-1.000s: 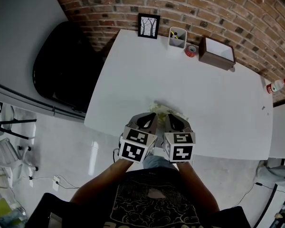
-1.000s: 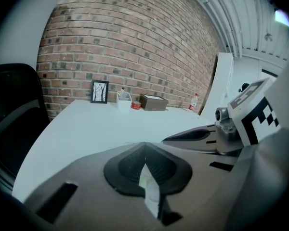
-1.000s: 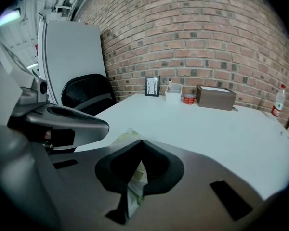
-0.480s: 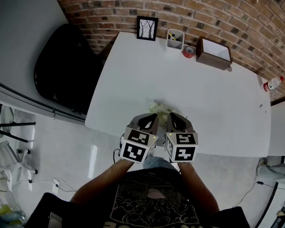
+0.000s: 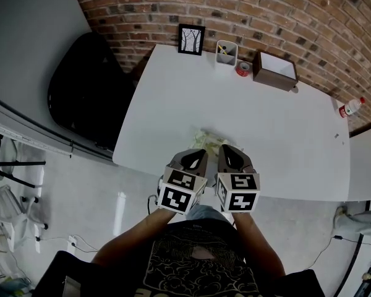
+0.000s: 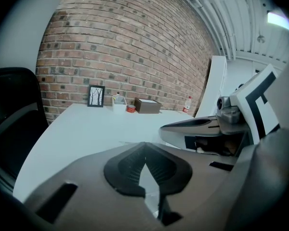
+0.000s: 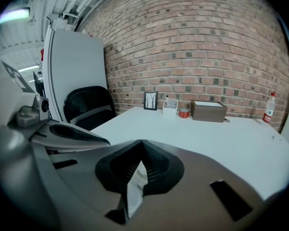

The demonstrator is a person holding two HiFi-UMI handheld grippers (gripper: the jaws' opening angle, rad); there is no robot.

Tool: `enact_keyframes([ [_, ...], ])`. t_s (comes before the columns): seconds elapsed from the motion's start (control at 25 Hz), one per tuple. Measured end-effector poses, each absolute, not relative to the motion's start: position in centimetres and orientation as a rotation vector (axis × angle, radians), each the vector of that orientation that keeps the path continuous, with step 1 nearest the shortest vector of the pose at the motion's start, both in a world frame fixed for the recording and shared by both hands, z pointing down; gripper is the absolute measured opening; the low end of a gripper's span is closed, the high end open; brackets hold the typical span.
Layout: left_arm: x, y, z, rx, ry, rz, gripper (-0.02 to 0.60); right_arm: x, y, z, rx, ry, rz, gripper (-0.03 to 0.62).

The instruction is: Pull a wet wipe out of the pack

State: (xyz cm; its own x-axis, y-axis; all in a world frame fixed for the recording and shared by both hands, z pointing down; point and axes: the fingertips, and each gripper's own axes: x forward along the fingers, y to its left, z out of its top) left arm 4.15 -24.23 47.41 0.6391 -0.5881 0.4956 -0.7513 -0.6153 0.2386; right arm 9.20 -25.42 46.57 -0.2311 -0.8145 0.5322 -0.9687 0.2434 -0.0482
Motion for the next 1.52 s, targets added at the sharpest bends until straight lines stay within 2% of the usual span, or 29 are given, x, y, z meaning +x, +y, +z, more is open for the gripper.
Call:
enact_keyframes([
  [1.52,3.9,-19.0,44.5,2.525,-1.039,0.459,0.012,8.4,-20.1,40.2,1.761,-2.195,0.382,0.017],
])
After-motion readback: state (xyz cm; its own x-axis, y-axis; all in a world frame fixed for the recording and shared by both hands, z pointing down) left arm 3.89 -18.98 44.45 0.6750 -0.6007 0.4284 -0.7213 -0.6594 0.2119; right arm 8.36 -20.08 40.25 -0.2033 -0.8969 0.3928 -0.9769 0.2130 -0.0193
